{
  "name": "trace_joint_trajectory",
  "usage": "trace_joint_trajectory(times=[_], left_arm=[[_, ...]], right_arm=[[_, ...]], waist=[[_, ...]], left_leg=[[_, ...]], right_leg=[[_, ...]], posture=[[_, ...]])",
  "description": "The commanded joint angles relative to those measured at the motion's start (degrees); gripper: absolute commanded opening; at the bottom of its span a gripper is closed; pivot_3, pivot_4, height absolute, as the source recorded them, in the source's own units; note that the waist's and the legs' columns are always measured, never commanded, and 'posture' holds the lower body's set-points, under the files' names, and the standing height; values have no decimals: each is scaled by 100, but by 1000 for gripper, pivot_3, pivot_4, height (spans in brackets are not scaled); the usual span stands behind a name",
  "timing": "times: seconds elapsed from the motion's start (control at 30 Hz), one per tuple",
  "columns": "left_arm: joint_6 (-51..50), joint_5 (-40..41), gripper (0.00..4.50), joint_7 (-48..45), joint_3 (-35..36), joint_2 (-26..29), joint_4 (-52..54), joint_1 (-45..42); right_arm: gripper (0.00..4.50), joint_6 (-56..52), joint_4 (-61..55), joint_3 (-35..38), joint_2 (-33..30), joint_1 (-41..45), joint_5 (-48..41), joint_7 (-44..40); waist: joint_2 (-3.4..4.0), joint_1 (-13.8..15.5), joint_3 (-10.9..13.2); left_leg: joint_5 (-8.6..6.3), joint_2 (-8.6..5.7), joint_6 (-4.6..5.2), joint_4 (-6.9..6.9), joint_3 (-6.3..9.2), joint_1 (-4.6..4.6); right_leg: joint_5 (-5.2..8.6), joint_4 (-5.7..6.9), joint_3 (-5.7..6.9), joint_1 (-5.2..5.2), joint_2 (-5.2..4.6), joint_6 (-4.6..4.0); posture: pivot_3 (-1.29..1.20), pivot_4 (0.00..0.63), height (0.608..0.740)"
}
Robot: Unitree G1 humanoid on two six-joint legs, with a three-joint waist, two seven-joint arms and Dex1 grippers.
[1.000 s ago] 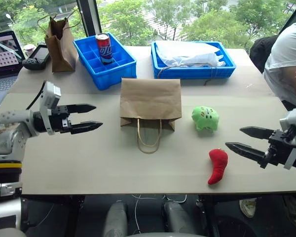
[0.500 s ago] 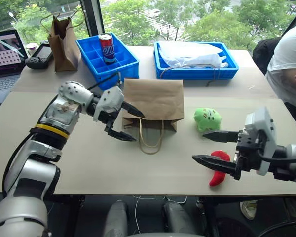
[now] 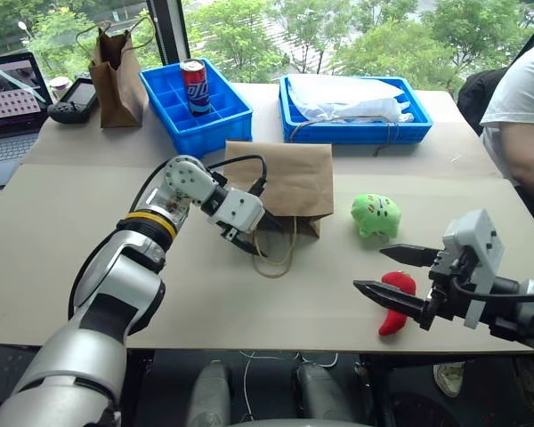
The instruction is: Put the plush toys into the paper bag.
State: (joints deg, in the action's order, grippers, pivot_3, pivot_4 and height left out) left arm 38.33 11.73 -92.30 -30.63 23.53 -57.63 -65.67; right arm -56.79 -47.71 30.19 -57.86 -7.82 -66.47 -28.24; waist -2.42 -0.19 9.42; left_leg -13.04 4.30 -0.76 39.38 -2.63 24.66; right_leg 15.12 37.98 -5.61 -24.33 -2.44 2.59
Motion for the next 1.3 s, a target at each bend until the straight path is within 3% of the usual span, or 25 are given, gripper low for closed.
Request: trace_joint_trajectory(times=[0.03, 0.13, 0.17, 0.37, 0.47, 0.6, 0.93, 1.17, 1.3], left_arm=[[-291, 335, 1315, -20, 282, -31, 85, -259], [-1029, 657, 150, -20, 683, -63, 342, -371], [-1204, 696, 18, -20, 747, -46, 438, -388], [-3922, 949, 18, 272, 1305, 144, 2091, -236], [-5262, 982, 18, 765, 1381, 211, 3070, -9], [-6275, 1027, 18, 1259, 1488, 179, 4024, 287], [-7335, 914, 18, 2126, 1569, -97, 4673, 245], [-7256, 807, 18, 1941, 1419, 2, 4665, 362], [-7125, 685, 18, 1883, 1346, -29, 4584, 313]], right_arm=[[4500, 66, -70, 265, -103, -175, 102, -142], [4500, 219, 26, 271, 105, -222, 336, 101], [4500, 223, 52, 289, 142, -226, 372, 155], [4500, 160, 416, 267, 228, -564, 1348, 520], [4500, -337, 707, 197, 414, -591, 1349, 1001], [4500, -737, 641, 79, 773, -616, 1105, 1323], [4500, -824, 613, -524, 1348, -793, 1756, 1778], [4500, -828, 225, -25, 884, 169, 942, 1214], [4500, -872, 315, -400, 450, 802, 1129, 1271]], waist=[[0, -3, 0], [0, -5, 0], [0, -6, 0], [2, -14, -1], [3, -33, -1], [12, -42, -6], [24, -48, -13], [46, -77, -18], [46, -40, -17]], left_leg=[[0, 0, 0, 0, 2, 0], [0, -3, 1, 7, 12, 4], [0, -3, 1, 12, 14, 7], [-1, -22, 2, 35, 50, 39], [-1, -27, 2, 42, 63, 47], [0, -32, 2, 43, 75, 50], [0, -40, 3, 45, 82, 51], [0, -41, 3, 45, 83, 49], [1, -46, 4, 43, 92, 53]], right_leg=[[0, 0, 0, 1, 0, 0], [2, 2, 1, 3, 1, 3], [3, 3, 1, 3, 1, 4], [14, 8, 2, 4, 0, 23], [16, 10, 2, 5, 0, 26], [21, 11, 2, 8, -1, 28], [23, 11, 0, 10, -1, 30], [23, 14, -2, 10, 0, 29], [25, 8, 1, 14, 0, 31]], posture=[[0, 150, 702], [0, 150, 702], [0, 150, 702], [0, 150, 702], [0, 150, 702], [0, 150, 702], [0, 150, 702], [0, 150, 702], [0, 150, 702]])
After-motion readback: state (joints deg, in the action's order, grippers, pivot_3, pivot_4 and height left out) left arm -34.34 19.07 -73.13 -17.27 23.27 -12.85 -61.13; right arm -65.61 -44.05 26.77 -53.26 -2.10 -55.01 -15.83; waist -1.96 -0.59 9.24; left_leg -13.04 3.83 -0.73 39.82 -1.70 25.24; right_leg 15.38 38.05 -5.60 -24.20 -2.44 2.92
